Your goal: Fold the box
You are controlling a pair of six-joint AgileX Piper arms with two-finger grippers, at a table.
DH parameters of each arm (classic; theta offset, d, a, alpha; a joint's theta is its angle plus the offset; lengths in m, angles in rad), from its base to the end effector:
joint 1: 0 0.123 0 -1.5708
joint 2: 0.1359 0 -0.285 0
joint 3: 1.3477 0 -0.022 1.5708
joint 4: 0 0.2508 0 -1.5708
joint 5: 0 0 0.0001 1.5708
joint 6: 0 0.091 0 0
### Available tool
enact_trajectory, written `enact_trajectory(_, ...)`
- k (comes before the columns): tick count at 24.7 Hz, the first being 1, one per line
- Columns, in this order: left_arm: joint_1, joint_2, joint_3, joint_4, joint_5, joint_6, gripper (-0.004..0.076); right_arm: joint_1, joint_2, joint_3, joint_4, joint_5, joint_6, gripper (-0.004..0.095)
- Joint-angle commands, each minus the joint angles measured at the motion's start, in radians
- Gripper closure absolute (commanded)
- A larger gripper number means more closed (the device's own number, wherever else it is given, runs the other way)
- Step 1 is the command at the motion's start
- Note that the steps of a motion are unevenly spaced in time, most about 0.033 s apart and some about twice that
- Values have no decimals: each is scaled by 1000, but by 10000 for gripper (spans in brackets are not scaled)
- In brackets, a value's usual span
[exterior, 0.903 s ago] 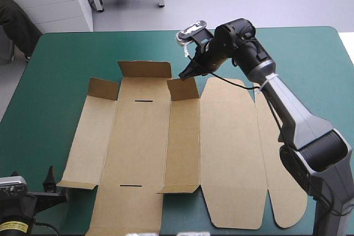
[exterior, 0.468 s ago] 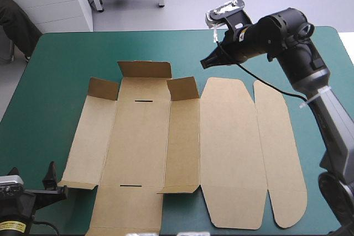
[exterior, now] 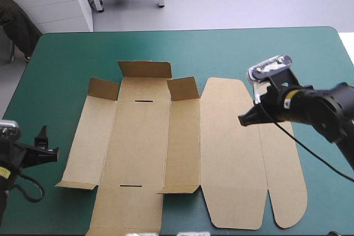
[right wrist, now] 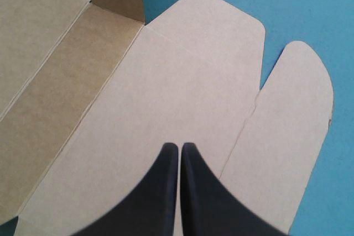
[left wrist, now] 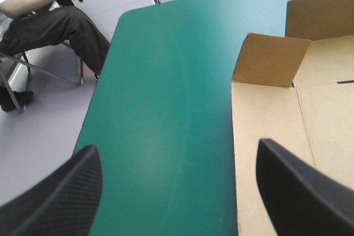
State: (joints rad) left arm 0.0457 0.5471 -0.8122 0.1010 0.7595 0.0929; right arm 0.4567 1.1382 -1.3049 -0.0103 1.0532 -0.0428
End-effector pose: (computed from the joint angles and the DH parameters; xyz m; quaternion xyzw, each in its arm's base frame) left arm 0.0898 0.0104 0.3742 0.0312 0.8339 0.0870 0.5441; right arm 0.1954 0.0951 0.4145 -0.2297 0.8976 0.0723 0.3693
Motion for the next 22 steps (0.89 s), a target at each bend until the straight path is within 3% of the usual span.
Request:
enact_trajectory(1,-4,127,-76,-23,-72,25,190,-5,-161,82,-13,-65,17,909)
enact_trajectory(7,5,273,-101,-13,-138,-19,200,-5,-357,221,-13,-60,56,909)
enact_trajectory(11,82,333,-101,-50,-128,-32,202,-5,-457,276,-24,-36,100,908)
enact_trajectory(14,196,379,-101,-128,-90,51,218,-5,-513,315,-55,-32,121,909)
enact_trajectory(16,304,430,-99,-275,-68,120,250,-5,-564,366,-103,-23,147,909)
enact_trajectory(17,353,470,-98,-411,-47,228,251,-5,-597,402,-114,-11,153,909)
enact_trajectory(20,386,578,-98,-562,65,412,251,-5,-687,486,-147,-8,187,909)
enact_trajectory(22,386,642,-98,-563,142,412,251,-5,-735,522,-143,-7,199,909)
